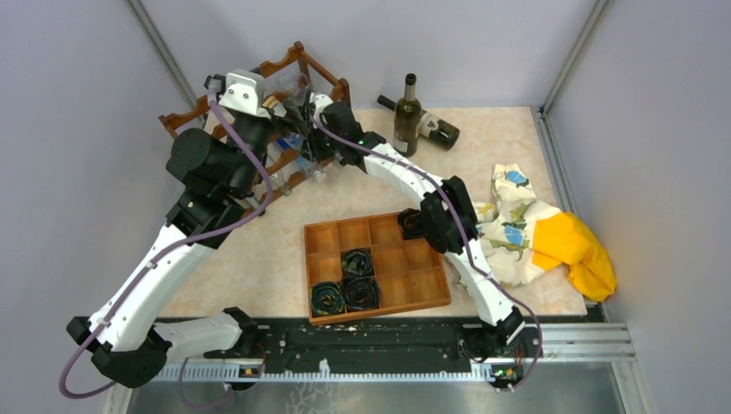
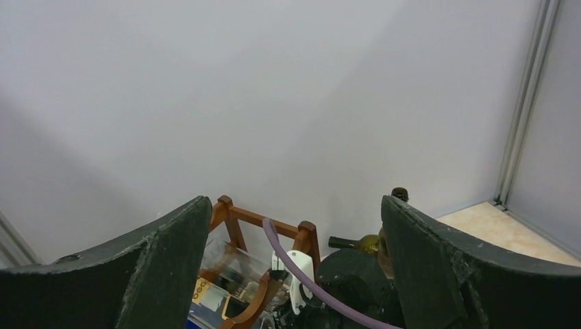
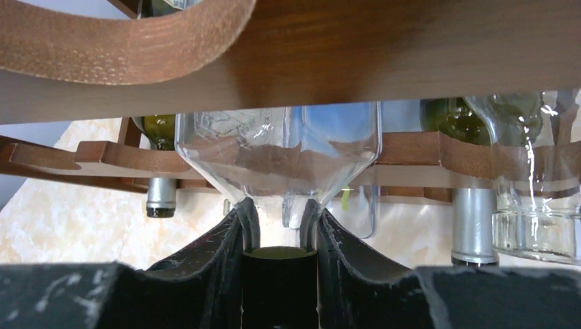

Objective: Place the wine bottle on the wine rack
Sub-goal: Place the wine bottle in the wine rack.

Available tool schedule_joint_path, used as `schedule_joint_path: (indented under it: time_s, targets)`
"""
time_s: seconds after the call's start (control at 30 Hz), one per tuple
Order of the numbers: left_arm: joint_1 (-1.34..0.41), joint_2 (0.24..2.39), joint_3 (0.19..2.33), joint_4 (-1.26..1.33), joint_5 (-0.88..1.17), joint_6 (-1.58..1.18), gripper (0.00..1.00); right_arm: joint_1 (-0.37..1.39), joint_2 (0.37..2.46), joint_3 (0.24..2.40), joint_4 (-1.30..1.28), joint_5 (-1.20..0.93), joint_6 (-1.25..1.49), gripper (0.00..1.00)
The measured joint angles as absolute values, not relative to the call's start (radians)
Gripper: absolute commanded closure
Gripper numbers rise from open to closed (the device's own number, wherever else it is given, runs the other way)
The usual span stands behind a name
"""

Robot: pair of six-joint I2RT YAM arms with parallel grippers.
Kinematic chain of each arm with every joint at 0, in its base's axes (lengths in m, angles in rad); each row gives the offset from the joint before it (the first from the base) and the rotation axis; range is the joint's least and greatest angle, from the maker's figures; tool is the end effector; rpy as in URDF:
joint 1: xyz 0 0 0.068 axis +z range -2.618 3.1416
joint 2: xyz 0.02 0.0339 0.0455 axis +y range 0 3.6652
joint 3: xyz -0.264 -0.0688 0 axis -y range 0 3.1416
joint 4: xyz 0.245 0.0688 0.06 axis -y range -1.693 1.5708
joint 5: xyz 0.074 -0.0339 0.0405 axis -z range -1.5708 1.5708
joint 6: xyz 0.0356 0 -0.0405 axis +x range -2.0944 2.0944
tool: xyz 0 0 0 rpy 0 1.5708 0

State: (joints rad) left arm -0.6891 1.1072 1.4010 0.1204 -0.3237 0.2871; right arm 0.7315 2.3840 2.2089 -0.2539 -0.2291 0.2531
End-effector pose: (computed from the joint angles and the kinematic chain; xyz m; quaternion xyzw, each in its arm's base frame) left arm 0.1752 -0.1297 0.5214 0.1338 0.5397 -0.0787 0.8274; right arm 0.4131 0.3816 0.2661 -0.2581 0.7975 0.3385 0.4276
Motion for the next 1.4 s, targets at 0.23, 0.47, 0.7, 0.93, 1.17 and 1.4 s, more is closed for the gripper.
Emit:
schedule_joint_path:
  time_s: [0.23, 0.47, 0.7, 0.93, 1.17, 1.4]
  targets:
    - [-0.689, 1.108, 1.43, 0.118, -0.329, 0.307, 0.01, 0.733, 2.416, 2.241, -0.225, -0.214, 0.253, 1.0]
    - [-0.689, 1.111, 1.435, 0.118, -0.331, 0.318, 0.01, 0.738, 2.433, 2.254, -0.212, -0.192, 0.246, 1.0]
    - [-0.689, 1.117, 1.445, 0.116, -0.332, 0.331, 0.01, 0.739, 2.436, 2.259, -0.214, -0.181, 0.246, 0.96]
    - [-0.689, 1.126, 1.45, 0.112, -0.332, 0.335, 0.01, 0.739, 2.436, 2.259, -0.213, -0.175, 0.254, 0.92]
    - [-0.689, 1.13, 1.461, 0.111, -0.333, 0.335, 0.01, 0.74, 2.436, 2.259, -0.209, -0.168, 0.271, 0.86]
    - [-0.689, 1.144, 1.475, 0.109, -0.333, 0.337, 0.01, 0.743, 2.437, 2.259, -0.205, -0.163, 0.286, 0.86]
